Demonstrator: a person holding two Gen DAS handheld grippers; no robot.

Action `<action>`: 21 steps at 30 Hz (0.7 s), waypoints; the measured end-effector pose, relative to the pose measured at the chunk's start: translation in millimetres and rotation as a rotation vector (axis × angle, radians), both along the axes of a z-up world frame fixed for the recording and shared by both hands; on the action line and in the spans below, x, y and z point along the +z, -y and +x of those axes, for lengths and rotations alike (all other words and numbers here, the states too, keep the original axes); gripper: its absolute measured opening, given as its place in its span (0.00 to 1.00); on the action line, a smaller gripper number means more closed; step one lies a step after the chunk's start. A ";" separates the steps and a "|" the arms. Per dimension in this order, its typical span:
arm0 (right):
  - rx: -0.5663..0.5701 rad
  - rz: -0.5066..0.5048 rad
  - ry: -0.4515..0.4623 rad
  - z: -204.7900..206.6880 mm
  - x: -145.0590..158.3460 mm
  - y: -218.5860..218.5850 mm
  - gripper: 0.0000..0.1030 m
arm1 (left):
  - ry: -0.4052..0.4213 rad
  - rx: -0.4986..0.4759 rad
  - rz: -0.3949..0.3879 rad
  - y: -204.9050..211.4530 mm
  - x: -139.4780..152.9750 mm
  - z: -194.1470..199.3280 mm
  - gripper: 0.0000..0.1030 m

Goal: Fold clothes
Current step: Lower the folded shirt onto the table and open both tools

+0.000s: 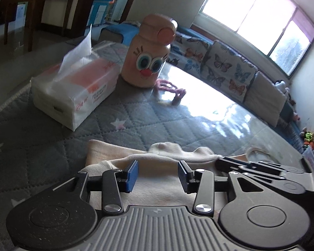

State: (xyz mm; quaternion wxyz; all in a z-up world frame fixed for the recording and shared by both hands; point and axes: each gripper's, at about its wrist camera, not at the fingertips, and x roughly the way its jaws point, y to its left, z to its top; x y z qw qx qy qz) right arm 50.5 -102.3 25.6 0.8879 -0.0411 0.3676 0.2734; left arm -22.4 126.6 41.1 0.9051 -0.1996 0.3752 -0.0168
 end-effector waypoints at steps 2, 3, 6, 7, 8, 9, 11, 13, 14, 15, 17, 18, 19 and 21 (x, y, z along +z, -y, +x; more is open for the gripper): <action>0.009 0.006 0.000 1.3 0.6 1.0 0.13 | -0.009 0.003 0.004 0.0 -3.3 2.2 0.44; 0.013 0.004 0.000 0.8 2.2 1.8 0.16 | -0.009 0.004 0.007 0.2 -3.7 2.0 0.44; 0.028 -0.007 0.012 -5.9 10.8 7.1 0.25 | -0.001 0.004 0.011 1.2 -1.7 -2.3 0.48; 0.032 -0.010 0.015 -9.8 13.7 9.9 0.25 | 0.004 0.002 0.014 2.0 0.5 -5.7 0.49; 0.039 -0.014 0.014 -14.1 16.6 13.1 0.25 | 0.010 0.000 0.017 2.7 2.7 -9.0 0.50; 0.045 -0.017 0.014 -18.6 19.5 16.1 0.25 | 0.016 -0.002 0.020 3.5 4.8 -12.5 0.51; 0.055 -0.026 0.016 -28.0 23.8 20.9 0.26 | 0.025 -0.014 0.027 6.3 7.6 -23.5 0.54; 0.073 -0.039 0.017 -41.2 28.5 26.7 0.29 | 0.034 -0.026 0.034 9.0 10.5 -34.4 0.54; 0.080 -0.044 0.017 -47.4 30.0 28.9 0.30 | 0.039 -0.031 0.037 10.4 11.9 -39.9 0.54; 0.086 -0.048 0.017 -53.4 30.7 31.0 0.31 | 0.044 -0.037 0.041 11.8 13.3 -45.4 0.54; 0.092 -0.054 0.015 -64.4 28.8 35.1 0.31 | 0.053 -0.049 0.048 14.6 16.1 -56.5 0.54; 0.095 -0.056 0.013 -70.0 27.8 37.1 0.31 | 0.055 -0.053 0.055 16.1 16.3 -63.1 0.54; 0.098 -0.059 0.012 -75.5 26.9 39.1 0.31 | 0.057 -0.056 0.062 17.1 15.8 -69.8 0.54; 0.096 -0.062 0.005 -84.3 22.1 43.2 0.32 | 0.057 -0.057 0.071 18.5 13.6 -81.8 0.54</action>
